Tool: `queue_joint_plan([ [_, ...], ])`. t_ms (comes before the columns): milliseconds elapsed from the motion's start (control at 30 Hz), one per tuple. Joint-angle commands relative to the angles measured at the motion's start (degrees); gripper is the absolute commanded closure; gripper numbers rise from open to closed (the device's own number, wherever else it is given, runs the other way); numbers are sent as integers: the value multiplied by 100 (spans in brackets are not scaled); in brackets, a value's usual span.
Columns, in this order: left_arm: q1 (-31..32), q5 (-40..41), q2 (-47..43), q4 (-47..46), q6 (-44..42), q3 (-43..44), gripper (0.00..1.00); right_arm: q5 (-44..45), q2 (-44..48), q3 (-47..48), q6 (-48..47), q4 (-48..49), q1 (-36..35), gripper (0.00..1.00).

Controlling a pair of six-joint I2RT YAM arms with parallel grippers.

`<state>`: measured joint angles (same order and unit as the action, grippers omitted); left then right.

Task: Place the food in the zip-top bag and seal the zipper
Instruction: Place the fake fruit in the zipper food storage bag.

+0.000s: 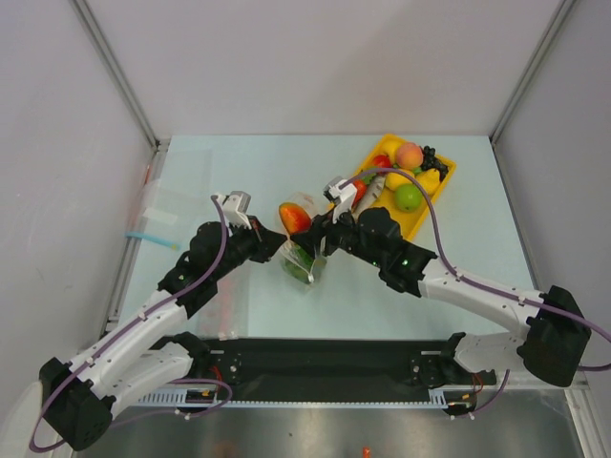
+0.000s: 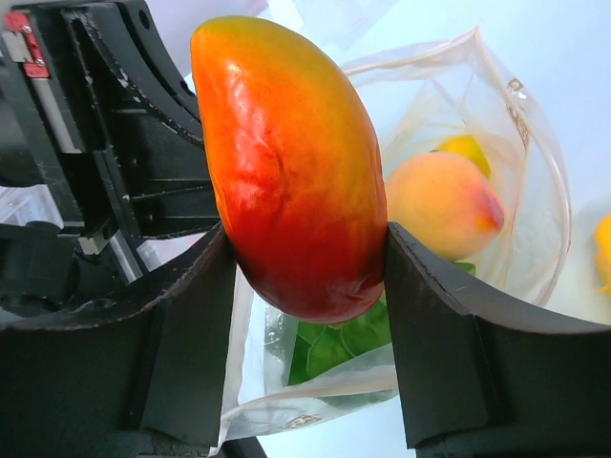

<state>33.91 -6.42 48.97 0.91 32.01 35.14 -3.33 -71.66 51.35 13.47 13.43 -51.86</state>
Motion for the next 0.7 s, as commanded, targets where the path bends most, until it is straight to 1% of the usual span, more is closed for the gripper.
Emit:
queue_joint_plan([
  [0, 19, -18, -98, -249, 51, 90, 100, 568, -32, 288, -29, 107, -176, 64],
  [33, 19, -26, -55, -266, 68, 90, 100, 588, -50, 270, -38, 124, -202, 61],
  [67, 19, -122, -19, -266, 77, 107, 100, 606, -76, 296, -38, 107, -211, 50],
  [133, 37, -193, 25, -258, 86, 143, 100, 615, -129, 410, -73, -77, -263, 43],
  [167, 37, -167, 7, -266, 86, 134, 100, 641, -129, 437, -99, -208, -290, 33],
  [200, 28, -141, -1, -266, 77, 125, 100, 789, -129, 454, -117, -253, -325, 28],
  [233, 28, -89, -19, -258, 77, 108, 100, 860, -120, 446, -134, -279, -360, 20],
  [333, 28, -44, -54, -205, 42, 125, 100, 975, -59, 428, -179, -385, -378, 14],
  [467, 28, 0, -142, -179, 25, 134, 100, 984, 117, 393, -126, -499, -387, 12],
  [600, 28, 97, -195, -135, 7, 143, 100, 1159, 424, 209, -134, -490, -404, 21],
  [633, 28, 97, -212, -135, 7, 151, 100, 1177, 512, 191, -135, -569, -404, 26],
  [667, 28, 88, -230, -135, 7, 152, 100, 1142, 547, 191, -152, -631, -413, 27],
])
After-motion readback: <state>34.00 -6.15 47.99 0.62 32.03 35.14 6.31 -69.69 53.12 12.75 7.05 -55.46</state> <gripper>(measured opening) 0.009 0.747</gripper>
